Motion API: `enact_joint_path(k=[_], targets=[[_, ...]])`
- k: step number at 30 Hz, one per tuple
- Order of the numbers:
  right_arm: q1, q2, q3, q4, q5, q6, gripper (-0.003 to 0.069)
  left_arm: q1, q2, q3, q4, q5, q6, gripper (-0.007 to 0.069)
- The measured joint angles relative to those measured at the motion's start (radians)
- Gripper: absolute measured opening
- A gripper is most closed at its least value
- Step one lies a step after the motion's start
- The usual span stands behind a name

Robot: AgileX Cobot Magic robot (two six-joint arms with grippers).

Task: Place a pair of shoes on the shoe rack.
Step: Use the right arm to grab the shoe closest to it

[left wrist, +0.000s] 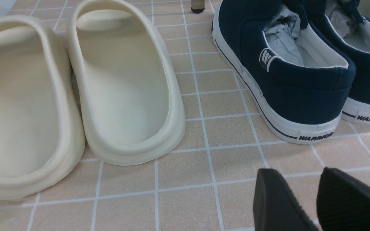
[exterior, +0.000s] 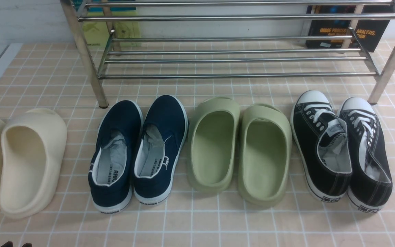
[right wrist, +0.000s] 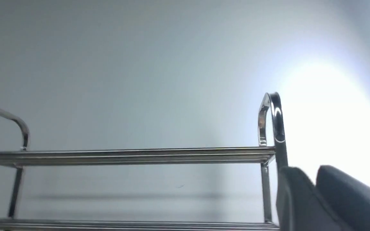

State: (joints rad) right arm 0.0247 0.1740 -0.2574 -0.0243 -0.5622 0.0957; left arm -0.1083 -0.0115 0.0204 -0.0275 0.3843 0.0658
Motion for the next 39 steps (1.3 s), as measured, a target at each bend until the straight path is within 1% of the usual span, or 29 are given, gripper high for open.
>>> enact_joint_path(k=[2, 3, 4, 6, 8, 11, 12, 13, 15, 17, 18, 20, 22, 24, 26, 27, 28, 30, 31, 32, 33, 36, 39], targets=[[0.000, 0.052, -0.046, 0.010, 0.046, -0.040, 0.0050, 0.000, 0.000, 0.000, 0.000, 0.000, 0.000, 0.0241], [0.000, 0.118, -0.091, 0.033, 0.104, -0.103, 0.0007, 0.000, 0.000, 0.000, 0.000, 0.000, 0.000, 0.0241], [0.000, 0.190, -0.121, 0.051, 0.154, -0.151, -0.0014, 0.000, 0.000, 0.000, 0.000, 0.000, 0.000, 0.0241], [0.000, 0.268, -0.136, 0.061, 0.184, -0.184, -0.0018, 0.000, 0.000, 0.000, 0.000, 0.000, 0.000, 0.0241], [0.000, 0.373, -0.140, 0.063, 0.206, -0.189, -0.0020, 0.000, 0.000, 0.000, 0.000, 0.000, 0.000, 0.0241], [0.000, 0.569, -0.141, 0.064, 0.245, -0.087, -0.0019, 0.000, 0.000, 0.000, 0.000, 0.000, 0.000, 0.0241], [0.000, 0.569, -0.141, 0.064, 0.245, -0.087, -0.0019, 0.000, 0.000, 0.000, 0.000, 0.000, 0.000, 0.0241], [0.001, 0.654, -0.151, 0.053, 0.301, 0.000, -0.0018, 0.000, 0.000, 0.000, 0.000, 0.000, 0.000, 0.0241], [0.016, 0.752, -0.194, -0.008, 0.439, 0.124, -0.0012, 0.000, 0.000, 0.000, 0.000, 0.000, 0.000, 0.0241], [0.051, 0.819, -0.247, -0.077, 0.596, 0.202, 0.0000, 0.000, 0.000, 0.000, 0.000, 0.000, 0.000, 0.0241], [0.072, 0.845, -0.268, -0.105, 0.653, 0.220, 0.0003, 0.000, 0.000, 0.000, 0.000, 0.000, 0.000, 0.0241], [0.122, 0.899, -0.335, -0.146, 0.848, 0.256, 0.0033, 0.000, 0.000, 0.000, 0.000, 0.000, 0.000, 0.0241], [0.185, 0.955, -0.412, -0.168, 1.018, 0.269, 0.0083, 0.000, 0.000, 0.000, 0.000, 0.000, 0.000, 0.0241], [0.243, 1.001, -0.476, -0.167, 1.127, 0.274, 0.0148, 0.000, 0.000, 0.000, 0.000, 0.000, 0.000, 0.0241], [0.291, 1.051, -0.539, -0.156, 1.189, 0.277, 0.0242, 0.000, 0.000, 0.000, 0.000, 0.000, 0.000, 0.0241], [0.300, 1.056, -0.544, -0.152, 1.191, 0.277, 0.0251, 0.000, 0.000, 0.000, 0.000, 0.000, 0.000, 0.0241], [0.329, 1.084, -0.573, -0.138, 1.190, 0.278, 0.0311, 0.000, 0.000, 0.000, 0.000, 0.000, 0.000, 0.0241], [0.364, 1.128, -0.592, -0.122, 1.134, 0.279, 0.0392, 0.000, 0.000, 0.000, 0.000, 0.000, 0.000, 0.0241], [0.369, 1.137, -0.594, -0.119, 1.119, 0.279, 0.0404, 0.000, 0.000, 0.000, 0.000, 0.000, 0.000, 0.0241], [0.381, 1.170, -0.598, -0.114, 1.062, 0.280, 0.0439, 0.000, 0.000, 0.000, 0.000, 0.000, 0.000, 0.0241], [0.385, 1.198, -0.599, -0.113, 1.021, 0.280, 0.0456, 0.000, 0.000, 0.000, 0.000, 0.000, 0.000, 0.0241], [0.385, 1.288, -0.599, -0.123, 0.931, 0.280, 0.0470, 0.000, 0.000, 0.000, 0.000, 0.000, 0.000, 0.0241], [0.376, 1.384, -0.599, -0.135, 0.881, 0.280, 0.0451, 0.000, 0.000, 0.000, 0.000, 0.000, 0.000, 0.0241]])
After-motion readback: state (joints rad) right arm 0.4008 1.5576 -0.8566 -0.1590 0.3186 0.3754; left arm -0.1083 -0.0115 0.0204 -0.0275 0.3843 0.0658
